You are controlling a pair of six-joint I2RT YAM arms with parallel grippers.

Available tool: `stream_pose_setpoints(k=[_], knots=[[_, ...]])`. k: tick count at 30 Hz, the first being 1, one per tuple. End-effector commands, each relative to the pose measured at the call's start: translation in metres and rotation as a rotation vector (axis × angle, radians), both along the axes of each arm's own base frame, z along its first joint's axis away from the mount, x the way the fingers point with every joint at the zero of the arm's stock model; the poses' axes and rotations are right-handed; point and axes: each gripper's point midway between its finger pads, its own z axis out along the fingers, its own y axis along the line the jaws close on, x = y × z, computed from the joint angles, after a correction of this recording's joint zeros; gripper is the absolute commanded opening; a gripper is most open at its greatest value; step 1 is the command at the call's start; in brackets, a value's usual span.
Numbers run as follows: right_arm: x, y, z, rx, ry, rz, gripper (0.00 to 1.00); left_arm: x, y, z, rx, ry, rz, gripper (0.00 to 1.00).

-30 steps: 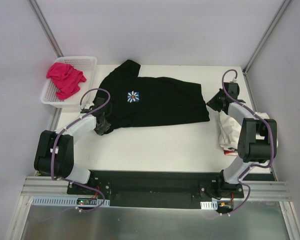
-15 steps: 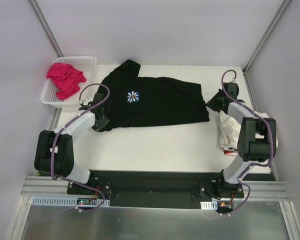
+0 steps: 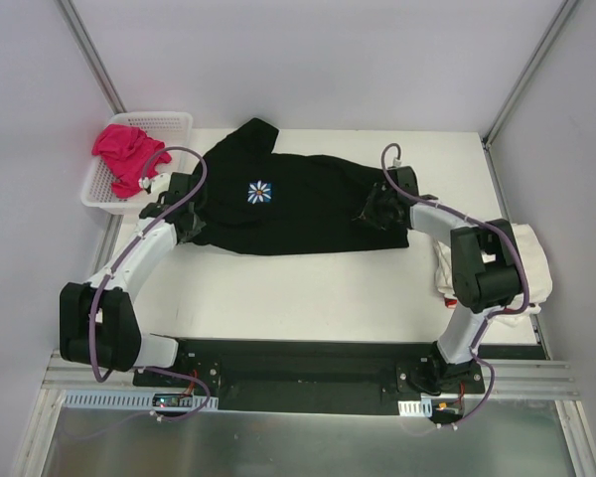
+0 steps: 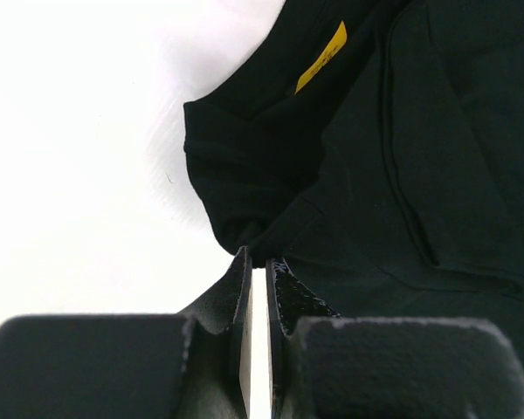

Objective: Fold and stack the t-shirts
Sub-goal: Fold the flattened tshirt in 1/3 of the way

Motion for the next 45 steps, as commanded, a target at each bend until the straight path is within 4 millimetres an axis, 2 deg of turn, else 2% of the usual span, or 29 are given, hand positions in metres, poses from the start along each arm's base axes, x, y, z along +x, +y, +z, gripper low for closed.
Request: stream_pose_setpoints(k=[1, 5, 9, 14, 15, 16, 18, 19, 23, 26, 28, 29, 32, 33, 35, 36, 37, 40, 41, 43, 44, 45], knots=[[-0.011, 0.028, 0.011, 0.062, 0.005, 0.061, 0.23, 0.002, 0.011, 0.003, 0.05, 0.016, 0.002, 0.0], [-0.033, 0.034, 0.003, 0.065, 0.055, 0.089, 0.23, 0.011, 0.012, -0.006, 0.062, 0.036, -0.018, 0.0], [-0.053, 0.03, -0.007, 0.041, 0.113, 0.095, 0.23, 0.013, 0.018, -0.017, 0.083, 0.073, -0.009, 0.0], [-0.061, 0.023, -0.007, 0.014, 0.124, 0.098, 0.23, 0.016, 0.026, -0.029, 0.078, 0.113, 0.006, 0.0], [-0.061, 0.021, -0.006, 0.011, 0.124, 0.094, 0.23, 0.018, 0.028, -0.028, 0.074, 0.111, 0.01, 0.06], [-0.059, 0.021, -0.003, 0.011, 0.112, 0.094, 0.23, 0.019, 0.029, -0.031, 0.072, 0.123, 0.007, 0.2], [-0.056, 0.019, 0.001, 0.008, 0.098, 0.086, 0.23, 0.022, 0.032, -0.03, 0.074, 0.125, 0.005, 0.29], [-0.055, 0.017, 0.002, 0.005, 0.093, 0.084, 0.23, 0.023, 0.032, -0.032, 0.07, 0.134, 0.002, 0.43], [-0.051, 0.013, 0.009, 0.0, 0.067, 0.075, 0.23, 0.032, 0.032, -0.035, 0.045, 0.144, -0.014, 0.67], [-0.044, 0.011, 0.019, -0.005, 0.028, 0.072, 0.23, 0.033, 0.031, -0.032, 0.033, 0.135, -0.013, 0.72], [-0.039, 0.011, 0.023, -0.012, 0.006, 0.075, 0.24, 0.036, 0.029, -0.016, 0.022, 0.085, -0.015, 0.72], [-0.032, 0.015, 0.032, -0.004, -0.015, 0.084, 0.24, 0.037, 0.029, -0.009, 0.015, 0.061, -0.012, 0.72], [-0.025, 0.031, 0.031, -0.015, -0.021, 0.126, 0.24, 0.043, 0.021, 0.022, -0.02, -0.032, -0.025, 0.72], [-0.014, 0.04, 0.034, -0.007, -0.032, 0.139, 0.24, 0.047, 0.015, 0.032, -0.054, -0.066, -0.036, 0.72], [-0.015, 0.068, 0.038, 0.017, -0.038, 0.197, 0.25, 0.051, -0.001, 0.056, -0.098, -0.141, -0.069, 0.71], [-0.008, 0.081, 0.044, 0.024, -0.058, 0.215, 0.25, 0.055, -0.008, 0.065, -0.112, -0.173, -0.091, 0.71], [-0.013, 0.097, 0.046, 0.024, -0.065, 0.251, 0.25, 0.056, -0.012, 0.076, -0.109, -0.201, -0.108, 0.71], [-0.012, 0.124, 0.052, 0.047, -0.082, 0.296, 0.26, 0.059, -0.027, 0.097, -0.102, -0.279, -0.142, 0.71], [-0.012, 0.128, 0.051, 0.059, -0.078, 0.305, 0.26, 0.056, -0.03, 0.088, -0.113, -0.275, -0.144, 0.7], [-0.012, 0.131, 0.052, 0.074, -0.082, 0.306, 0.26, 0.059, -0.043, 0.087, -0.158, -0.315, -0.169, 0.69], [-0.01, 0.129, 0.053, 0.067, -0.09, 0.303, 0.26, 0.055, -0.046, 0.072, -0.17, -0.293, -0.167, 0.69], [-0.011, 0.129, 0.053, 0.061, -0.096, 0.304, 0.26, 0.055, -0.051, 0.068, -0.172, -0.293, -0.177, 0.68]])
